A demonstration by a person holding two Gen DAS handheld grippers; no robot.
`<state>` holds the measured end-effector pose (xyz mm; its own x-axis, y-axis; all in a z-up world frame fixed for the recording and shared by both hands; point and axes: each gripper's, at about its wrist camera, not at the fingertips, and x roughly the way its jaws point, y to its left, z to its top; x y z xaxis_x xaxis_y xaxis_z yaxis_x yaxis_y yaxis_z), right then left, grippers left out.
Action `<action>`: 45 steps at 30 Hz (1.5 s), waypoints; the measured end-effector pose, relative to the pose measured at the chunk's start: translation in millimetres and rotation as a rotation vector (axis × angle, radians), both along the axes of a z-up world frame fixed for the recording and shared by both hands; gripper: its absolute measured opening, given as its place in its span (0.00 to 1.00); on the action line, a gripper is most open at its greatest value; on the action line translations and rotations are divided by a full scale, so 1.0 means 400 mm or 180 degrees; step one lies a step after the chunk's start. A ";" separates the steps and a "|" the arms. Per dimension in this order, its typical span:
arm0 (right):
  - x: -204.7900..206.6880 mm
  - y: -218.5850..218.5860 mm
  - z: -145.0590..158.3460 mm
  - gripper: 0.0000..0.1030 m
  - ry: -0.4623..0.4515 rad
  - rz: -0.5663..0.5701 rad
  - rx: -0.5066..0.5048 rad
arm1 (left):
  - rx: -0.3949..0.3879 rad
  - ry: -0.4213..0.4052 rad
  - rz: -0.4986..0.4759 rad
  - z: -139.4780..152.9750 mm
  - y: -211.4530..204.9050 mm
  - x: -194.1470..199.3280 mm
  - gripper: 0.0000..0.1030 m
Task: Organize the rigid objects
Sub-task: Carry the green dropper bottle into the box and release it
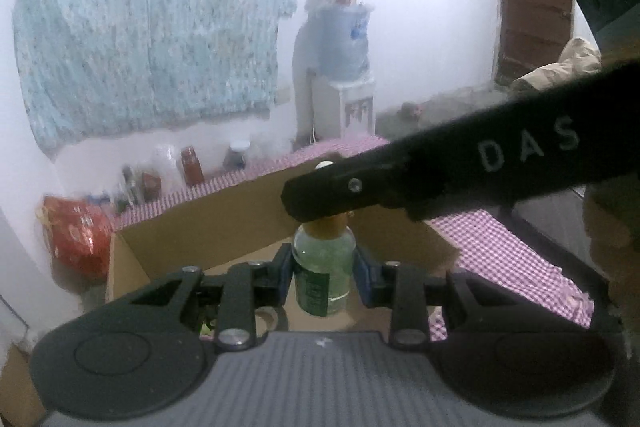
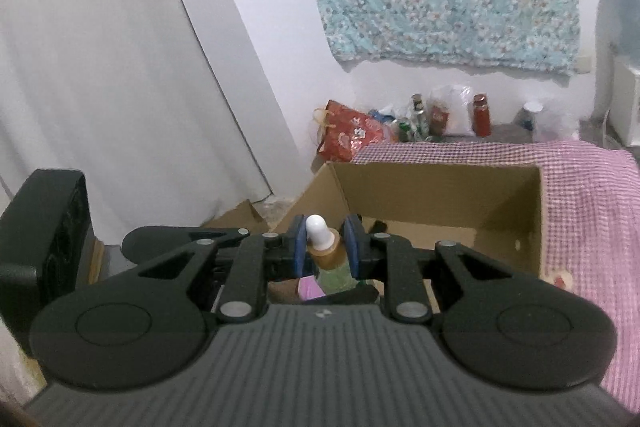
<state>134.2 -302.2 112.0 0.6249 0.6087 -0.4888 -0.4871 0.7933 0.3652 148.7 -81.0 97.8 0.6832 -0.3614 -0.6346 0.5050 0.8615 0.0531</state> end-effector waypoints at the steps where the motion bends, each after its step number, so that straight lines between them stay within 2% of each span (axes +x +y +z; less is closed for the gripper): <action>1: 0.037 0.007 -0.001 0.18 0.0080 0.0018 0.0029 | -0.0003 0.0087 0.0022 0.002 0.003 0.030 0.32; 5: 0.178 0.035 -0.021 0.19 0.0396 0.0033 0.0110 | 0.0140 0.0409 0.0139 -0.025 -0.010 0.163 0.32; 11: 0.374 0.094 -0.108 0.19 0.0896 0.0030 0.0141 | 0.0247 0.0910 0.0379 -0.100 -0.007 0.348 0.32; 15: 0.466 0.115 -0.174 0.19 0.1089 0.0010 0.0109 | 0.0339 0.1083 0.0501 -0.149 0.000 0.425 0.32; 20: 0.531 0.134 -0.241 0.18 0.1207 -0.0010 0.0104 | 0.0376 0.1238 0.0637 -0.197 0.010 0.489 0.32; 29: 0.569 0.150 -0.316 0.19 0.1307 0.0022 0.0062 | 0.0361 0.1246 0.0684 -0.227 0.010 0.509 0.33; 32: 0.566 0.149 -0.328 0.21 0.1332 0.0045 0.0123 | 0.0376 0.1156 0.0639 -0.212 0.002 0.496 0.39; 34: 0.564 0.147 -0.324 0.21 0.1324 0.0044 0.0152 | 0.0379 0.1126 0.0615 -0.201 -0.002 0.487 0.49; 36: 0.560 0.140 -0.310 0.22 0.1323 0.0030 0.0204 | 0.0368 0.1055 0.0603 -0.182 -0.009 0.473 0.58; 40: 0.527 0.111 -0.254 0.28 0.1190 -0.0049 0.0305 | 0.0321 0.0902 0.0570 -0.131 -0.018 0.429 0.70; 45: 0.439 0.038 -0.164 0.32 0.1016 -0.0140 0.0565 | 0.0152 0.0728 0.0537 -0.048 -0.002 0.353 0.79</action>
<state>309.7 -286.9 46.5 0.4854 0.6774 -0.5527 -0.2931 0.7217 0.6271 289.8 -81.8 78.5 0.5682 -0.2208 -0.7927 0.3582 0.9336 -0.0033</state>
